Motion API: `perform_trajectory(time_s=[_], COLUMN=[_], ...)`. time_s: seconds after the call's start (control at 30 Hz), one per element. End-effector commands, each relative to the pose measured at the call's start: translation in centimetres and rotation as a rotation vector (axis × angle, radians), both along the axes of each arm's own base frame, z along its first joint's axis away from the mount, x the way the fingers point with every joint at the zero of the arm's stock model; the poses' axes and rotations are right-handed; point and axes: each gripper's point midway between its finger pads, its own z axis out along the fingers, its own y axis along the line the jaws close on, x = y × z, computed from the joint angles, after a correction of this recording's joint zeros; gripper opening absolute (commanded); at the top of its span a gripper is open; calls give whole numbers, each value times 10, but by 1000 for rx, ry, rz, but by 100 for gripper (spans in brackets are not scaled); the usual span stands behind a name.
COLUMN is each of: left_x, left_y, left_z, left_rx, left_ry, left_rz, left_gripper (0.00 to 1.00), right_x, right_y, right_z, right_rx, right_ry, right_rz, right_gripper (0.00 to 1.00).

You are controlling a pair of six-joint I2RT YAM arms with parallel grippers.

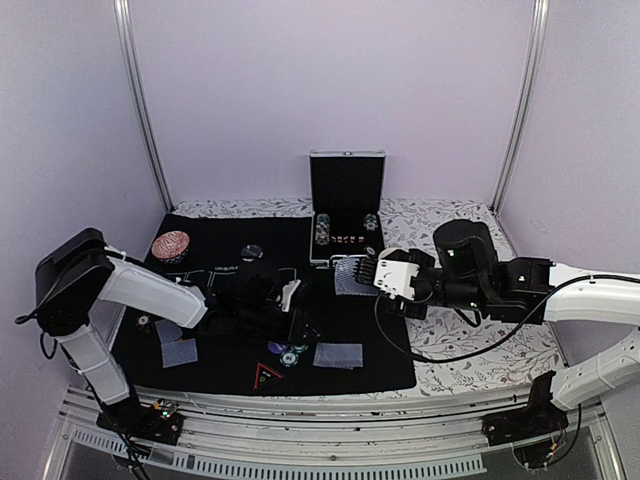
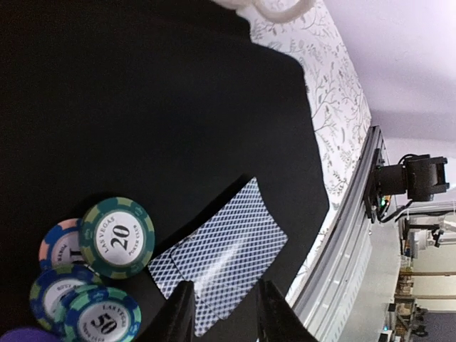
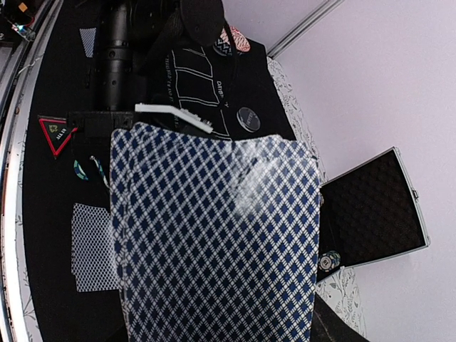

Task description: Distribute texas hold em gaming equipment

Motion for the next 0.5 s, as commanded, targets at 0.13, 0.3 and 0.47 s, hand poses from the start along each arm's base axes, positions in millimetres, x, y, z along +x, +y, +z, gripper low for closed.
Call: perform_trajectory(time_s=[0.13, 0.3, 0.47], left_x=[5, -10, -26], left_y=[32, 67, 103], left_z=[95, 135, 156], left_rx=[-22, -58, -57], left_ry=[-260, -337, -380], left_rz=[78, 128, 175], left_gripper=[54, 65, 65], right_x=[-18, -32, -41], right_y=[32, 52, 70], right_z=[21, 13, 6], right_rx=[49, 64, 91], right_ry=[0, 33, 63], right_rz=[52, 73, 75], right_gripper=[53, 52, 52])
